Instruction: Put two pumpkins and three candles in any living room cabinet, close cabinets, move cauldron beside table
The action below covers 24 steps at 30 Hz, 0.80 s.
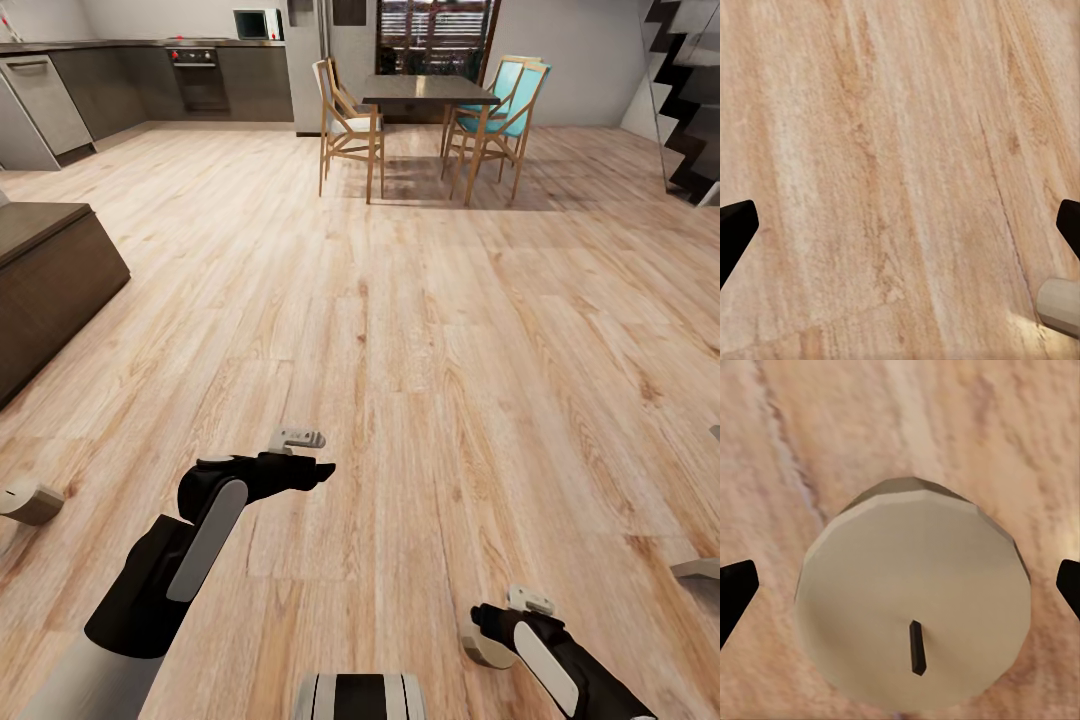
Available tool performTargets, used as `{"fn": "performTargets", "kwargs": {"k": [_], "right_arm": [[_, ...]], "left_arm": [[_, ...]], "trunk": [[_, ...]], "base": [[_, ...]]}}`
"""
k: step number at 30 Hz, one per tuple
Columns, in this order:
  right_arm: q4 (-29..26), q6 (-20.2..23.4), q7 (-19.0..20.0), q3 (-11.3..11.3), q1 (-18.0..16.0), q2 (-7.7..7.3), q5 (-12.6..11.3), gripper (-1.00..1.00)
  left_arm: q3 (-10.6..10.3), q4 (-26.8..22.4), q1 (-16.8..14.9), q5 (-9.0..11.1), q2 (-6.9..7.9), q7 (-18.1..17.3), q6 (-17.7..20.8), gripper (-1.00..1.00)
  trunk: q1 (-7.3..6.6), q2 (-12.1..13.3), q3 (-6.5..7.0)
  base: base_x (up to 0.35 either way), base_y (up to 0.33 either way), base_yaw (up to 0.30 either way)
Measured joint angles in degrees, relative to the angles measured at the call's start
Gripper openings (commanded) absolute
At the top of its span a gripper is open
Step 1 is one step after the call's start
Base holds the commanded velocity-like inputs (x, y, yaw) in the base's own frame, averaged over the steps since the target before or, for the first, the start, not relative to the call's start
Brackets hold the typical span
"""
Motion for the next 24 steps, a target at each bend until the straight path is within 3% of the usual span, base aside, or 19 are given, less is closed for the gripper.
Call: {"fn": "performTargets", "kwargs": {"k": [6,17,24], "right_arm": [[0.04,0.01,0.09,0.0,-0.06,0.0,0.02,1.0],[1.32,-0.05,0.1,-0.02,-0.16,0.0,0.09,1.0],[0.2,-0.12,0.04,-0.01,-0.24,0.0,0.2,1.0]], "left_arm": [[0.0,0.0,0.01,-0.03,0.0,0.0,0.0,1.0],[0.0,0.0,0.0,-0.07,0.0,-0.08,0.0,1.0],[0.0,0.0,0.01,-0.08,0.0,-0.08,0.0,1.0]], "trunk": [[0.08,-0.04,-0.66],[0.08,-0.04,-0.67],[0.17,-0.1,-1.55]], "base": [[0.0,0.0,0.0],[0.0,0.0,0.0],[0.0,0.0,0.0]]}}
